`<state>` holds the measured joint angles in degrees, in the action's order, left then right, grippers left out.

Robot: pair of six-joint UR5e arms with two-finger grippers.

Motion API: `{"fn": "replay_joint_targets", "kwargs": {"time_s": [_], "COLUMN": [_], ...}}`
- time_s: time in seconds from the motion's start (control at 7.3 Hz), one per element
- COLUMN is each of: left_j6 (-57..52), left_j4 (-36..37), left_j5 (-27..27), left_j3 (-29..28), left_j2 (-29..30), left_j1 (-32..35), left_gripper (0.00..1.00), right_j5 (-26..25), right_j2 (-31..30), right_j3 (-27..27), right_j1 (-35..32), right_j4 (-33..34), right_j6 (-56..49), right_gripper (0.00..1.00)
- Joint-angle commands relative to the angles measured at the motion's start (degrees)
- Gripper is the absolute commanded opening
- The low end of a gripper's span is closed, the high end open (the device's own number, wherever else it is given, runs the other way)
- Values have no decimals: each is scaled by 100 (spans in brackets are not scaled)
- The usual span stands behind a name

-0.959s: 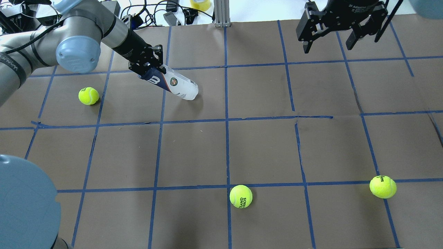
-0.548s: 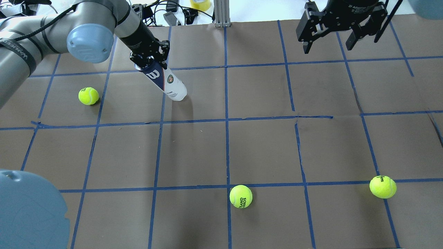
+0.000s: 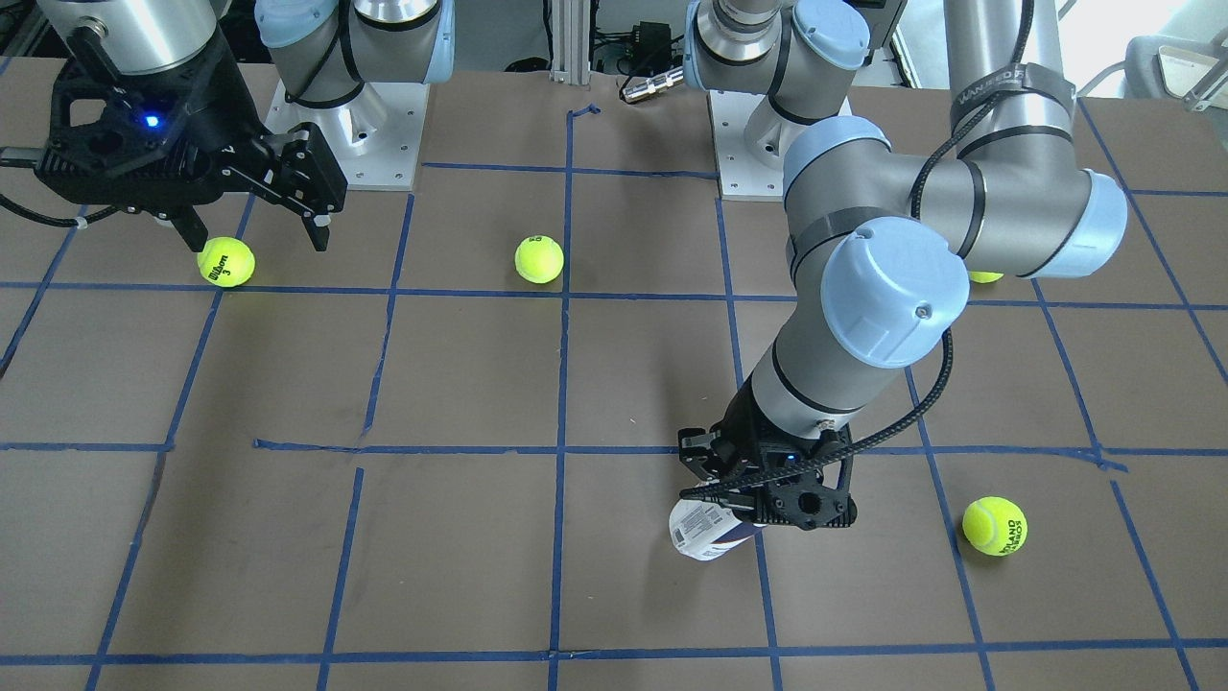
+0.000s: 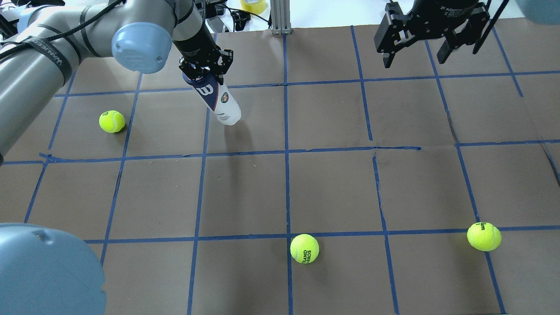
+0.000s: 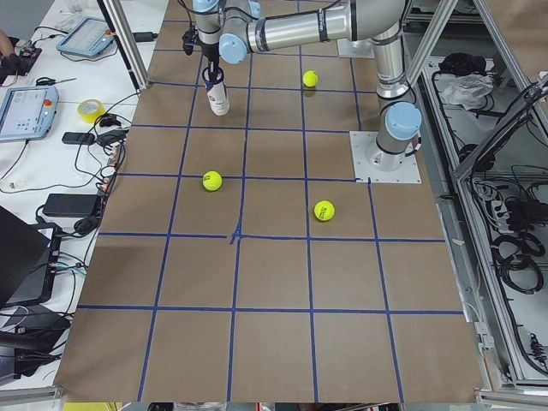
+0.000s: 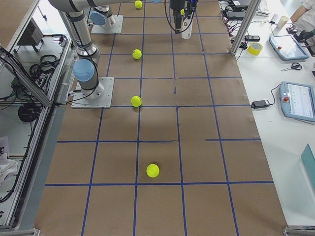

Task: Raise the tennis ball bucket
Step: 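Tilt the tube upright with the left gripper, open end up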

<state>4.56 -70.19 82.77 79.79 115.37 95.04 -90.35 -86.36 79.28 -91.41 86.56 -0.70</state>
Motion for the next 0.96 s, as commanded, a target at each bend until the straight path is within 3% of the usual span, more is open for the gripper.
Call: {"fn": "replay_joint_targets", "kwargs": {"time_s": [0.0, 0.14, 0.27, 0.55, 0.82], "left_j6": [98, 220, 343, 361, 370], "left_j4": [269, 278, 339, 313, 200], "left_j5": [11, 72, 90, 11, 2], "left_j3": [11, 11, 37, 37, 11], "left_j2": [160, 152, 152, 100, -49], "left_j1": [67, 85, 85, 111, 120], "left_gripper": [0, 0, 63, 100, 100], "right_j5": [0, 0, 0, 0, 0], "right_j2": [-4, 5, -3, 5, 14], "right_j3": [0, 0, 9, 9, 9], "right_j1": [0, 0, 0, 0, 0], "right_j4": [-8, -8, -8, -8, -8], "right_j6": [0, -9, 0, -9, -9], "right_gripper": [100, 100, 100, 100, 100]}}
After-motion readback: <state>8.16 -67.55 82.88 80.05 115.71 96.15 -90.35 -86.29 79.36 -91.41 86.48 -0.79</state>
